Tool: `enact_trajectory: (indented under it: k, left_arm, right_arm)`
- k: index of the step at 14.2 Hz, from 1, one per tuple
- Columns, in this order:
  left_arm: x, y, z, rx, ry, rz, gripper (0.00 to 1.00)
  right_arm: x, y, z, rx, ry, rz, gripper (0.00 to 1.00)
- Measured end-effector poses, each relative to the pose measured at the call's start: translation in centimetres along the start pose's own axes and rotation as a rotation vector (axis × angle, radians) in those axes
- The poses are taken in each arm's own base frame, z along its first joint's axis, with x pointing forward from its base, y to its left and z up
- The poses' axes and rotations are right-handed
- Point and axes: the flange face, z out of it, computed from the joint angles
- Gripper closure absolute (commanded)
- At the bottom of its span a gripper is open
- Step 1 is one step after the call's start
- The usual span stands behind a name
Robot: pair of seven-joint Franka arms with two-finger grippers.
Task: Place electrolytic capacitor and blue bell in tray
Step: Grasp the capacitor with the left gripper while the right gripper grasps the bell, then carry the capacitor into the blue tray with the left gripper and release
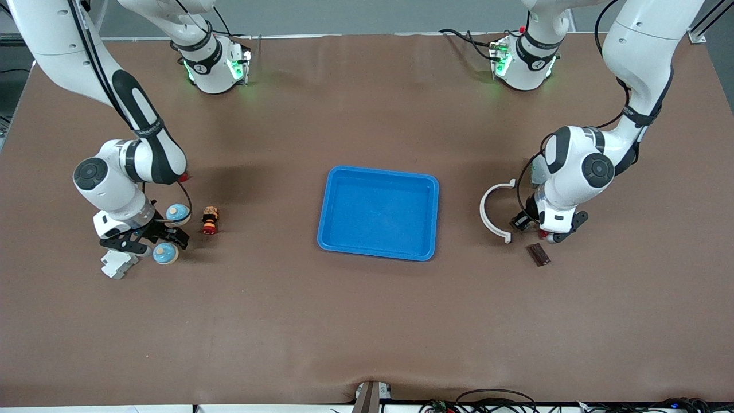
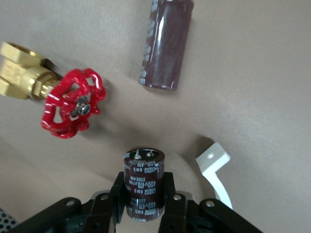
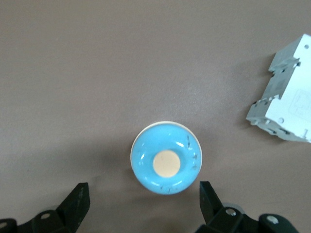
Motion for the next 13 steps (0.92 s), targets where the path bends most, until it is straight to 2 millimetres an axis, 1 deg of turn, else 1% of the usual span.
enact_trajectory:
  k: [3, 4, 5, 7, 8, 10, 13]
  left_arm:
    - [-0.1, 0.6, -3.2, 0.022, 0.002, -0.001, 1.00]
    - [-0.5, 1.3, -4.6, 0.025, 0.003, -0.005, 1.00]
    - [-1.4, 2.3, -5.8, 0.027, 0.003, -0.013, 1.00]
    - [-4.2, 5.1, -7.7, 0.028, -0.003, -0.042, 1.00]
    - [-5.7, 6.5, -8.3, 0.026, -0.007, -0.062, 1.00]
    - [-8.9, 9.2, -8.7, 0.015, -0.016, -0.099, 1.00]
    - [-14.4, 13.2, -8.2, 0.011, -0.033, -0.165, 1.00]
  right_arm:
    - [0.5, 0.0, 0.6, -0.001, 0.000, -0.001, 0.00]
    - [0.7, 0.0, 0.8, -0.001, 0.000, -0.003, 0.00]
    - [0.8, 0.0, 1.1, -0.002, 0.000, -0.008, 0.00]
    - [1.1, 0.1, 1.4, -0.003, 0.000, -0.022, 0.00]
    - [1.2, 0.2, 1.5, -0.004, 0.000, -0.026, 0.00]
    - [1.5, 0.5, 1.6, -0.005, 0.003, -0.035, 0.00]
    - [2.0, 0.7, 1.4, -0.008, 0.012, -0.046, 0.00]
